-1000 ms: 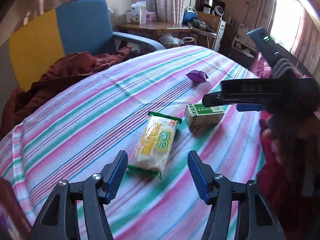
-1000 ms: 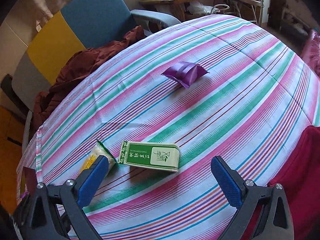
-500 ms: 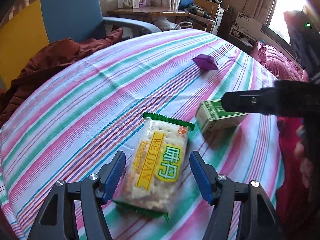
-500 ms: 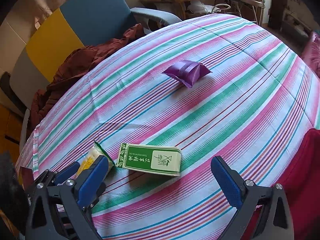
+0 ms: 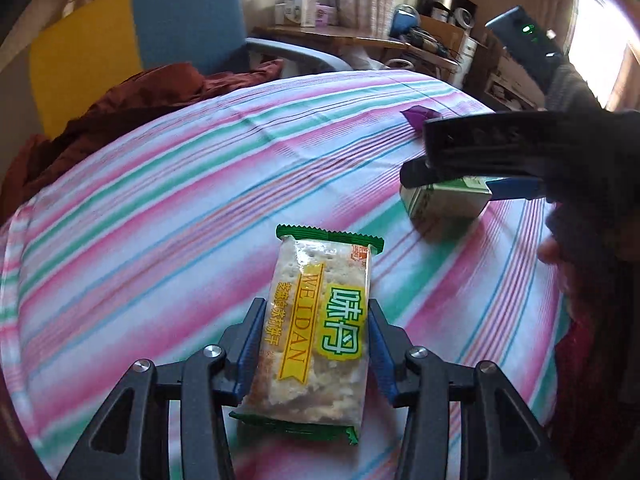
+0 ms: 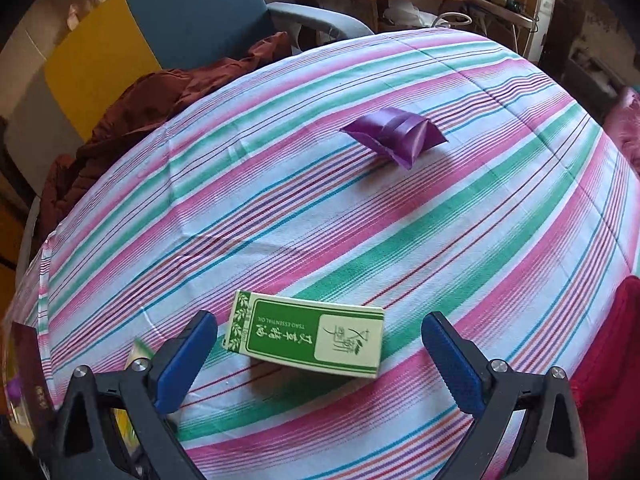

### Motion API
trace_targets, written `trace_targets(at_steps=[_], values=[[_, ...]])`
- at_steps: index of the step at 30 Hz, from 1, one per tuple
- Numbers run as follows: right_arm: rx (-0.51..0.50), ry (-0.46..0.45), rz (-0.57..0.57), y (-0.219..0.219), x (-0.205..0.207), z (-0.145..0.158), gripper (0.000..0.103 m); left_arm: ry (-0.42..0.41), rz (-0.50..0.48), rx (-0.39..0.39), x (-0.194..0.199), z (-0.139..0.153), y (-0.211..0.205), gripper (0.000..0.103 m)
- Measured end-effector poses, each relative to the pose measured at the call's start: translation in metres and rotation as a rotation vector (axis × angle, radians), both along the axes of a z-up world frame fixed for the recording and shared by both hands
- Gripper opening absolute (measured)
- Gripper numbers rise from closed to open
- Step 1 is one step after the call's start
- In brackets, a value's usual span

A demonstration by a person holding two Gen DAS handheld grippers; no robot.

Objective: Organize objects
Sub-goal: 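Grasp the WEIDAN snack bag with the left gripper while the right gripper grasps the green box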

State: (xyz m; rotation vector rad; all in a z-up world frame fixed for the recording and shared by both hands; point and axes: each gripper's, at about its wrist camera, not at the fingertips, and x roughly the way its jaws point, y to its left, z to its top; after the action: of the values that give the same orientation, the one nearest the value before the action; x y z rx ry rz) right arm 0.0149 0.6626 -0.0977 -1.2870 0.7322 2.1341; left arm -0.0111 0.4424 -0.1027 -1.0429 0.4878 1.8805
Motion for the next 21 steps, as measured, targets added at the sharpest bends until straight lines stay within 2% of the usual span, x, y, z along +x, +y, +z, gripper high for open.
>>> trace_targets(at_steps=[3, 4, 5, 7, 9, 14, 21], values=[[0.008, -0.028, 0.021, -0.002, -0.005, -0.005, 0.097, 0.005, 0.02, 0.004, 0.005, 0.001, -0.013, 0.048], [0.035, -0.045, 0.032, -0.005, -0.007, -0.004, 0.084, 0.009, 0.026, 0.003, 0.007, 0.001, -0.017, 0.048], [0.065, -0.056, 0.054, -0.009, -0.008, -0.002, 0.076, 0.012, 0.035, 0.001, 0.008, 0.001, -0.022, 0.048], [0.025, -0.025, 0.065, -0.011, -0.006, 0.001, 0.076, 0.012, 0.058, 0.0, 0.011, 0.003, -0.032, 0.048], [0.025, -0.004, 0.105, -0.016, -0.008, 0.006, 0.076, 0.011, 0.079, 0.005, 0.012, 0.003, -0.042, 0.048], [0.066, 0.001, 0.314, -0.059, -0.022, 0.012, 0.076, 0.013, 0.156, 0.003, 0.019, 0.009, -0.07, 0.048], [0.095, 0.005, 0.489, -0.104, -0.029, 0.012, 0.076, 0.073, 0.231, 0.052, 0.031, 0.047, -0.11, 0.048]])
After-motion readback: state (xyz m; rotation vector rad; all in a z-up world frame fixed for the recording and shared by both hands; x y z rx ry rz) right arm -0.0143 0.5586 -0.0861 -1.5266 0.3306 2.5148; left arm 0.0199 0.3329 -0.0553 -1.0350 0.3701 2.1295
